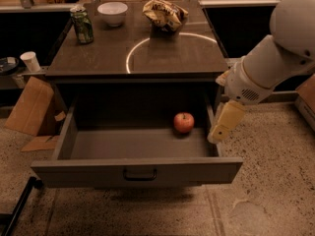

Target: Pick apple from top drawer and place on counter

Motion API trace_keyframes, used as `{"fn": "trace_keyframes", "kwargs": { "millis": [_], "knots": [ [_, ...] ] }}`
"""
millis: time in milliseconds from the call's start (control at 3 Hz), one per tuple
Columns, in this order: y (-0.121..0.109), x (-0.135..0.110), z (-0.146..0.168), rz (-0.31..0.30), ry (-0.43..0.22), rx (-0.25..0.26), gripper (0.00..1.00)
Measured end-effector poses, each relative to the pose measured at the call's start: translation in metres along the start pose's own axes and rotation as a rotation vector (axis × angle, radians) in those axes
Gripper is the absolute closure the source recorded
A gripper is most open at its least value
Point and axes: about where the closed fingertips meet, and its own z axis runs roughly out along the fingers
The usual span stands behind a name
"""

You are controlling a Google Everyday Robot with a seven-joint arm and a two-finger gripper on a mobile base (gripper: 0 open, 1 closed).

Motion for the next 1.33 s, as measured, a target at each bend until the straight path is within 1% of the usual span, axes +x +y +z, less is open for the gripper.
{"fn": "trace_keyframes", "kwargs": {
  "millis": [333, 667, 1000, 1333],
  "knots": [
    [-0.012, 0.003, 0.02, -0.016, 0.003, 0.028, 0.0],
    [-0.091, 0.085, 0.069, -0.035, 0.002, 0.143, 0.0],
    [-0.15, 0.138, 0.114, -0.063, -0.013, 0.181, 0.0],
    [-0.214, 0.203, 0.178, -0.09, -0.035, 0.196, 0.0]
  ]
}}
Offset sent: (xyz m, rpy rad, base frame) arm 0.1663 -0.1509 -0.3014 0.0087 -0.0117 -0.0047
